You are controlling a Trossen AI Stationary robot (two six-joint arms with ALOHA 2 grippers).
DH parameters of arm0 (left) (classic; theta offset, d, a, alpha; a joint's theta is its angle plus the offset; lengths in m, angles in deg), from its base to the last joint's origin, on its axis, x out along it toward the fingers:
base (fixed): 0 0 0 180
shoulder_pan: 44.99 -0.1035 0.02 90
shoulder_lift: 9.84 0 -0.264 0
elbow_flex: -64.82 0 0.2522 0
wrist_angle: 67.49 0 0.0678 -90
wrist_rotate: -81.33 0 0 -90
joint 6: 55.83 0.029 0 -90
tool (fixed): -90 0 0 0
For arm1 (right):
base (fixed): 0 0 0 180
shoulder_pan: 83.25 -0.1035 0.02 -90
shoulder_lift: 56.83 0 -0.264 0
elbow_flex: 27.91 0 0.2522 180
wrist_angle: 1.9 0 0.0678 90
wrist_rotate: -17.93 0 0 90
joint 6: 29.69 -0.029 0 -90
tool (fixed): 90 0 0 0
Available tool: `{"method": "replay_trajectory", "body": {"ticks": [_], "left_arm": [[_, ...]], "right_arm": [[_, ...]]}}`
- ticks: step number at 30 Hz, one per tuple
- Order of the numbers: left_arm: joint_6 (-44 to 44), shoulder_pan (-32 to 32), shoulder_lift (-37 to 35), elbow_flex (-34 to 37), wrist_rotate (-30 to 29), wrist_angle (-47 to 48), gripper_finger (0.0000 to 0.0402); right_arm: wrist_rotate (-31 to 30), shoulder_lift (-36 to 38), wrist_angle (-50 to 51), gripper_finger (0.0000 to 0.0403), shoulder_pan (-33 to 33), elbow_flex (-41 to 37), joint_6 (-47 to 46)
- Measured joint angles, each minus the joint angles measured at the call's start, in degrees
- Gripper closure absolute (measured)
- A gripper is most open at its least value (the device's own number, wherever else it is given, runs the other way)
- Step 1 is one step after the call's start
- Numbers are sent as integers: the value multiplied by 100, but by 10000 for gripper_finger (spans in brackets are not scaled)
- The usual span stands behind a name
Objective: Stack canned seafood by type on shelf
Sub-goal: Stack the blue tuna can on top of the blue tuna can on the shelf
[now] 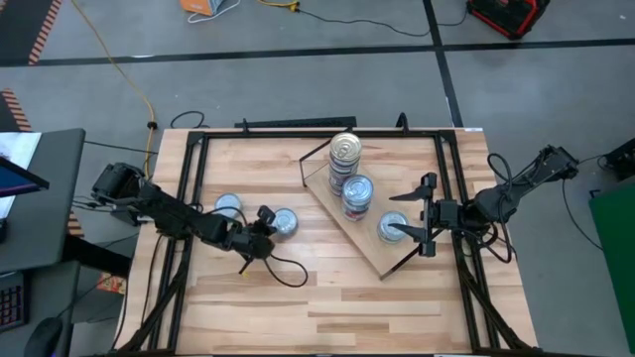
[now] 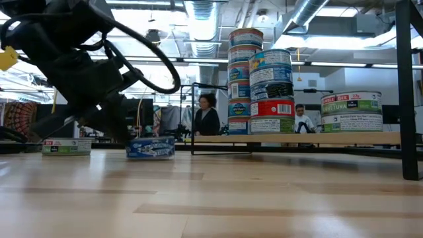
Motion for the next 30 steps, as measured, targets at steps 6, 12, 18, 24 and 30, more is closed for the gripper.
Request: {"method": "replay_trajectory", "body": {"ticks": [6,12,18,24,30], "left_arm": [[-147,55,0,0,-58,112,401],[-419,59,15,22,68,288,401],[-659,57,16,17,51,452,401],[-1130,95,15,15,82,597,401],[-2147,399,15,-656,465,1151,401]], "right_arm": [[0,0,0,108,0,0,0],[0,0,0,108,0,0,-2],[0,0,0,108,0,0,-1],[0,0,0,108,0,0,-2],[0,0,2,108,0,0,-1]]}}
